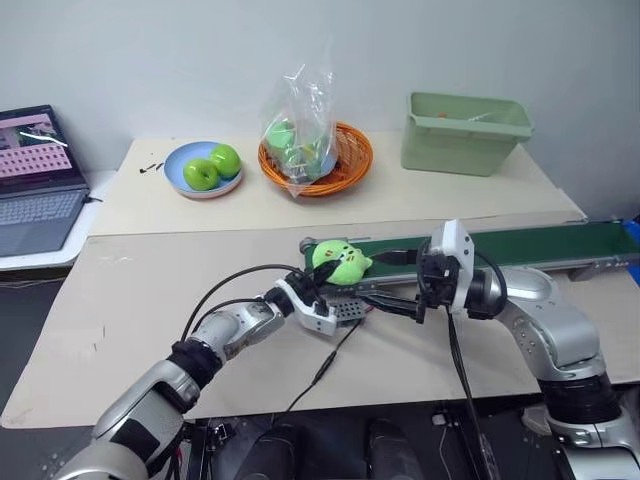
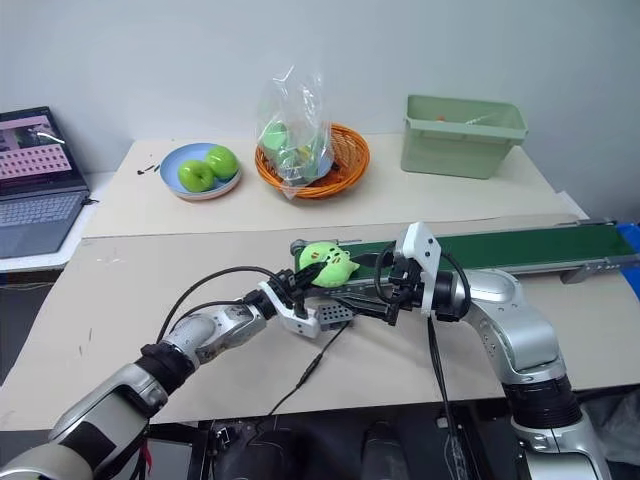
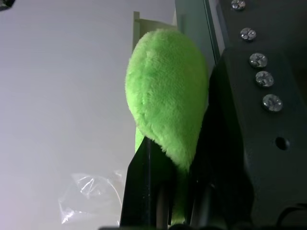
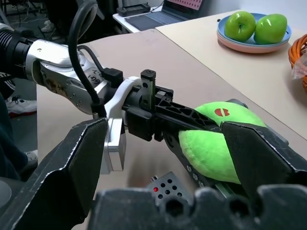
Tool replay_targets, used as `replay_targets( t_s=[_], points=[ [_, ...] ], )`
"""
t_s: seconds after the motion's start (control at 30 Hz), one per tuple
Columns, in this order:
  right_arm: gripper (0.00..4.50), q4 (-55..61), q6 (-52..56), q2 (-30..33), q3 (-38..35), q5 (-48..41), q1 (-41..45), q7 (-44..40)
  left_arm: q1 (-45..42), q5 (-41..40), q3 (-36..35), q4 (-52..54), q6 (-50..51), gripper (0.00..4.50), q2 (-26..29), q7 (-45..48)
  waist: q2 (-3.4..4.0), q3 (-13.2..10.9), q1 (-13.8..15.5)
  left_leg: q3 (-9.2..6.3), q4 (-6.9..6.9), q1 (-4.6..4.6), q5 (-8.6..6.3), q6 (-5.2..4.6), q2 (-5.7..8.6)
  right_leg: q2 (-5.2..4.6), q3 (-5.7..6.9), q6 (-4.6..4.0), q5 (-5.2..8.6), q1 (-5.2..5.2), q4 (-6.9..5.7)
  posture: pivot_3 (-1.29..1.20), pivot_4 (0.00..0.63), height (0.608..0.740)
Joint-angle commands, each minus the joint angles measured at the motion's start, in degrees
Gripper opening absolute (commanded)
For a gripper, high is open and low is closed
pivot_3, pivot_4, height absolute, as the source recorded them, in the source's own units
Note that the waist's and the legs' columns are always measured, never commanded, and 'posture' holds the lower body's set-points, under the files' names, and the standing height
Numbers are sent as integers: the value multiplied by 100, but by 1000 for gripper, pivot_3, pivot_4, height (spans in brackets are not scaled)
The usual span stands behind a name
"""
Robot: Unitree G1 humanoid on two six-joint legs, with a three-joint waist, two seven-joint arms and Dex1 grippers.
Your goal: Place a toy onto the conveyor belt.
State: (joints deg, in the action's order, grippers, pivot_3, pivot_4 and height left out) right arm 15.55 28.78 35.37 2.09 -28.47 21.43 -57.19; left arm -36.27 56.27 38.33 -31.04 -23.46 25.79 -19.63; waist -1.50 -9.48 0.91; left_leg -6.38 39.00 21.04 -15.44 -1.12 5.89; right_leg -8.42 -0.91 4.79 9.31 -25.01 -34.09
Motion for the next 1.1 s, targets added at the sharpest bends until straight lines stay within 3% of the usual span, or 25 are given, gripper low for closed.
replay_targets(
  t_s=[0.03, 0.33, 0.73, 1.1],
  points=[
    [4500, 183, -73, -1, -122, -138, 39, -16, -65, -100, -281, -311, 409, 36, 1, 122, 0, 0, -1, 0, 1, 0, 0, 0, 0, 0, 0, 1, 0, 0, 0, 0, 150, 740],
    [4500, 120, -88, -32, -103, -115, 93, -27, -193, -443, -602, -747, 672, 3148, -136, 433, 0, 1, -43, 5, -2, 2, -2, -5, 4, 1, 0, -36, -24, -9, 1, 0, 150, 740],
    [4500, 29, -137, -24, -89, -42, 144, -37, 45, -581, -757, -257, 563, 3148, 82, 480, 1, 1, -85, 10, -2, 0, -2, -4, 1, 1, 0, -40, -27, -10, 0, 0, 150, 740],
    [4500, 74, -118, 67, -173, -48, 96, -26, 1534, -1304, -2130, 1809, 751, 3148, 1194, 1006, 2, 1, -115, 10, -5, 12, -2, -2, -20, 3, 0, -47, -31, -32, -2, 0, 150, 740]
  ],
)
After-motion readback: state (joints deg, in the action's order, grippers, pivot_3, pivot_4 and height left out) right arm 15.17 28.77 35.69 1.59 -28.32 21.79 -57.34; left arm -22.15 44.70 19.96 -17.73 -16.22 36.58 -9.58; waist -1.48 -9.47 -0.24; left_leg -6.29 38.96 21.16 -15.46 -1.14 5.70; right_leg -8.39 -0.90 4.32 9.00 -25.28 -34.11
